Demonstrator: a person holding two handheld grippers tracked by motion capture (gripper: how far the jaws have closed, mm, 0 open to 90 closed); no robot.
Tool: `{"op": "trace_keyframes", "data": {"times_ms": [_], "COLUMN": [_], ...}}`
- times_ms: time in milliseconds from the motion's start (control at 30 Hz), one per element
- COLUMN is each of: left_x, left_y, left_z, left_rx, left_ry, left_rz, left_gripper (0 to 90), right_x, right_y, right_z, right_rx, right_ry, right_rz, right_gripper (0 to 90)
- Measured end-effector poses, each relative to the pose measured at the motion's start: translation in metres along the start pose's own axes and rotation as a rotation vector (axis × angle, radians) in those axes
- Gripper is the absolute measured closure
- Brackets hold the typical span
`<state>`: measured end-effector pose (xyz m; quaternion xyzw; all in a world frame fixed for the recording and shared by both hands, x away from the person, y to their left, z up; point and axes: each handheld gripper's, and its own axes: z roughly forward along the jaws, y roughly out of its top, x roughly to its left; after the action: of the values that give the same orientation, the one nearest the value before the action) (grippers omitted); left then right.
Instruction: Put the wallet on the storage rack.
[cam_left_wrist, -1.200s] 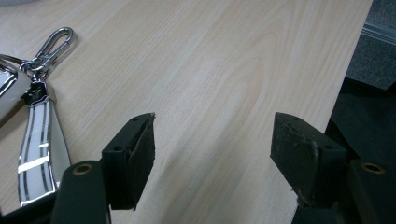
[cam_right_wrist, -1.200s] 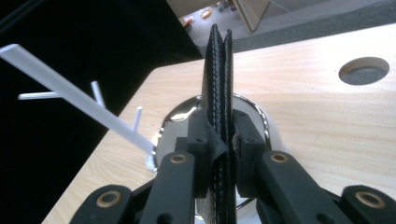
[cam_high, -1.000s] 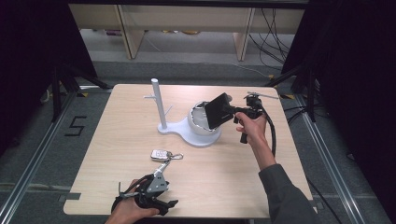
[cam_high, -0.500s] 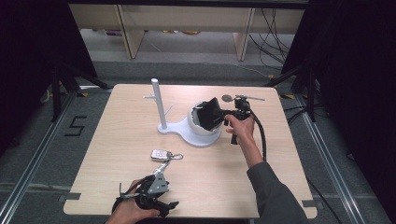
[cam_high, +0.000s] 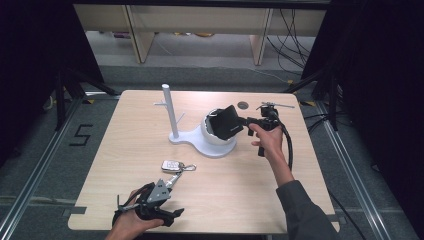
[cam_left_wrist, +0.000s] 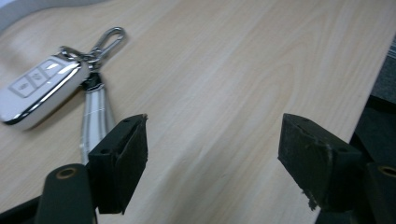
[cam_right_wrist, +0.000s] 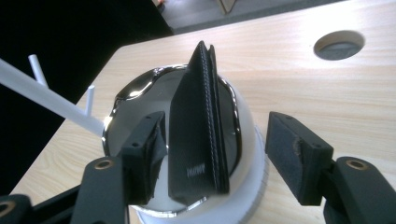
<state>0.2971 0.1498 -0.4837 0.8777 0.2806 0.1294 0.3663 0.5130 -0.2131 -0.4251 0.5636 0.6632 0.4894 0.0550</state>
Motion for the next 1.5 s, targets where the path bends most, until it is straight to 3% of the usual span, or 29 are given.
{"op": "trace_keyframes", "data": {"times_ms": [33, 67, 100, 133, 233, 300, 467, 767, 800, 867, 1100, 1267, 1333, 1433, 1500], "left_x": [0.001, 0.003, 0.003, 0.003, 0.005, 0.006, 0.007, 0.011, 0.011, 0.012, 0.017, 0.02, 0.02, 0.023, 0.022], "left_y": [-0.002, -0.003, -0.005, -0.005, -0.007, -0.008, -0.01, -0.011, -0.012, -0.012, -0.012, -0.012, -0.012, -0.013, -0.014], "left_z": [-0.001, -0.003, -0.004, -0.004, -0.005, -0.006, -0.007, -0.01, -0.009, -0.009, -0.01, -0.009, -0.008, -0.008, -0.007], "left_rx": [-0.003, -0.001, -0.004, -0.004, 0.0, 0.0, -0.008, -0.007, -0.02, -0.013, -0.013, -0.013, -0.015, 0.0, -0.004], "left_ry": [0.006, 0.016, 0.012, 0.012, 0.026, 0.032, 0.039, 0.036, 0.038, 0.041, 0.055, 0.052, 0.055, 0.062, 0.056], "left_rz": [-0.03, -0.018, -0.037, -0.037, -0.04, -0.034, -0.041, -0.04, -0.057, -0.05, -0.058, -0.077, -0.091, -0.078, -0.09], "left_gripper": [23.8, 23.8, 23.8, 23.8, 23.8, 23.8, 23.8, 23.8, 23.8, 23.8, 23.8, 23.8, 23.8, 23.8, 23.8], "right_x": [-0.001, -0.003, 0.002, -0.001, 0.002, 0.005, 0.012, 0.016, 0.017, 0.017, 0.025, 0.029, 0.029, 0.029, 0.027], "right_y": [-0.001, -0.004, -0.011, -0.013, -0.021, -0.032, -0.047, -0.07, -0.074, -0.075, -0.094, -0.112, -0.12, -0.128, -0.132], "right_z": [-0.005, -0.01, -0.02, -0.024, -0.033, -0.044, -0.056, -0.06, -0.061, -0.062, -0.064, -0.061, -0.059, -0.056, -0.054], "right_rx": [-0.001, -0.014, -0.003, -0.011, -0.008, 0.004, 0.009, 0.048, 0.065, 0.071, 0.105, 0.158, 0.184, 0.213, 0.229], "right_ry": [0.004, -0.002, -0.004, -0.011, -0.016, -0.011, 0.016, 0.025, 0.011, -0.005, 0.012, 0.0, 0.019, 0.017, 0.036], "right_rz": [-0.023, -0.07, -0.042, -0.101, -0.117, -0.163, -0.19, -0.205, -0.225, -0.245, -0.27, -0.33, -0.315, -0.301, -0.319], "right_gripper": [38.2, 38.0, 37.4, 36.8, 36.6, 36.5, 36.3, 35.0, 33.7, 33.9, 32.6, 30.8, 30.6, 29.9, 29.4]}}
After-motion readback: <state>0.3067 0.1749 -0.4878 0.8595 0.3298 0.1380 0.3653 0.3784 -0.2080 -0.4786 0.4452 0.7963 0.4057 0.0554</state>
